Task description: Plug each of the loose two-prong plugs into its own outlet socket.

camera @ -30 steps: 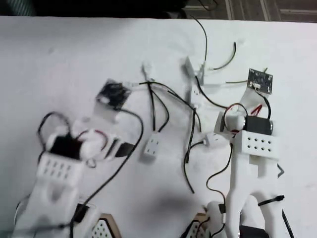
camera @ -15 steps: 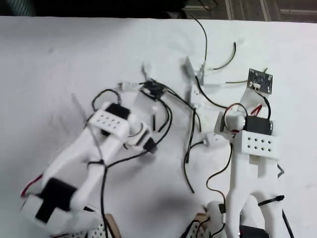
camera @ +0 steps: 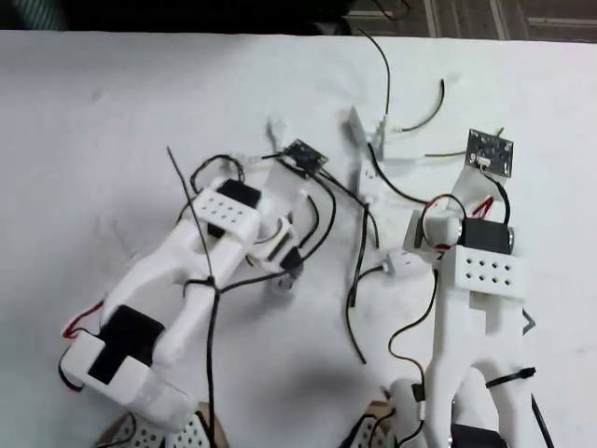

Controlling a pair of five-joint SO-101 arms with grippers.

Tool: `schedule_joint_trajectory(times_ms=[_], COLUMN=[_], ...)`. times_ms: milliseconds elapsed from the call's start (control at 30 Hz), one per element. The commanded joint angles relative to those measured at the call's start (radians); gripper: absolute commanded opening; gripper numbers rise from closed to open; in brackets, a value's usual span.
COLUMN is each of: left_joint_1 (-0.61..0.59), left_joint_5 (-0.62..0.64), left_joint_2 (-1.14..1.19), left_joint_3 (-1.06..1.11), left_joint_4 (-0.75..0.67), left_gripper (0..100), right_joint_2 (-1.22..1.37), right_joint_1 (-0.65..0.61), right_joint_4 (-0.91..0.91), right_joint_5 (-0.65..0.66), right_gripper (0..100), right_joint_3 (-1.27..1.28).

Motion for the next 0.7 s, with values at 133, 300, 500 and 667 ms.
schedule_joint_trajectory(times_ms=[133, 300, 500, 667], left_joint_1=[0.096, 0.071, 0.065, 0.07], left_joint_5=[0.012, 0.012, 0.011, 0.0], left_joint_2=[0.005, 0.005, 0.005, 0.005], left_joint_3=[-0.015, 0.017, 0.066, 0.071], left_joint_4=[0.015, -0.008, -0.057, -0.071], left_gripper=[31, 31, 30, 18], right_joint_2=[-0.028, -0.025, -0.024, -0.024], right_joint_1=[0.013, 0.013, 0.013, 0.013], right_joint_4=[-0.016, -0.016, -0.016, -0.016], right_joint_5=[0.009, 0.009, 0.009, 0.009], right_gripper=[1.9, 1.9, 1.9, 1.9], right_joint_3=[-0.005, -0.005, -0.005, -0.005])
